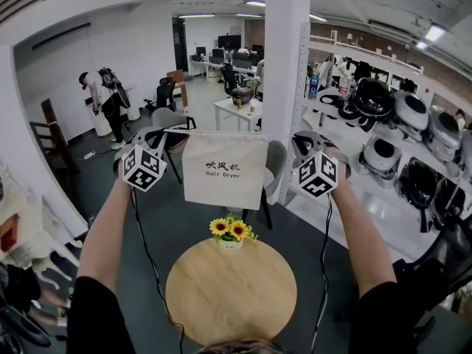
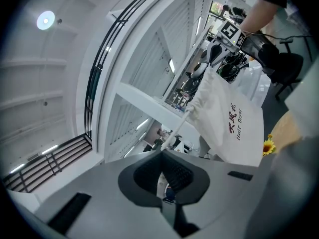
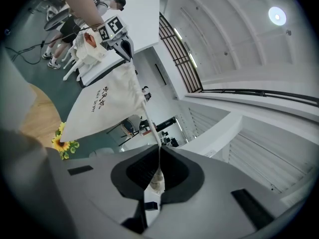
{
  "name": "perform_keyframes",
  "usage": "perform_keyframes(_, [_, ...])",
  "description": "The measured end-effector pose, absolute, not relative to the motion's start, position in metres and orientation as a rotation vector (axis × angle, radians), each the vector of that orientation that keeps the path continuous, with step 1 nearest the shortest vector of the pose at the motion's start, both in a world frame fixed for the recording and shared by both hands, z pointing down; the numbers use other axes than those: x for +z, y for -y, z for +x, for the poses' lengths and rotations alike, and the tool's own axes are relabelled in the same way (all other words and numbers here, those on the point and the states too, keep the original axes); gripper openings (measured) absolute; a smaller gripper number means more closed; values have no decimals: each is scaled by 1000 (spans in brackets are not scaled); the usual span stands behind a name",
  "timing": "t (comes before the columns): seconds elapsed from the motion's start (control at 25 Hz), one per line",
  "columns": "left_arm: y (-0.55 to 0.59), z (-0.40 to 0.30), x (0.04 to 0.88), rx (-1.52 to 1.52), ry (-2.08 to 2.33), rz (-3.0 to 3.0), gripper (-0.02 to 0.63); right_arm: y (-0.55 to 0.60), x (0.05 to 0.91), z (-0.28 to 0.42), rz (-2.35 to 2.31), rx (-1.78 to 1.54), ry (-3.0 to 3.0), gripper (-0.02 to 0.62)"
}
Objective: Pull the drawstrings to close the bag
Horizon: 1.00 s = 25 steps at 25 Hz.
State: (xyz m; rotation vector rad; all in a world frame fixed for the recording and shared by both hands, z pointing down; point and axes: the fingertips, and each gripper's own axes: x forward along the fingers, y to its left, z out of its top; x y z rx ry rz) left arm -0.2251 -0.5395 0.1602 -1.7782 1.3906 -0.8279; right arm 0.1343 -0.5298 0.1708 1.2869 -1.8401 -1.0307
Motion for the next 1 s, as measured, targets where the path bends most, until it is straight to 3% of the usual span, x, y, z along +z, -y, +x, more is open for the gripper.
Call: perform_keyframes(1.0, [535, -243, 155, -792, -1448, -1813, 15, 533, 169, 151, 1316, -987, 1869, 9])
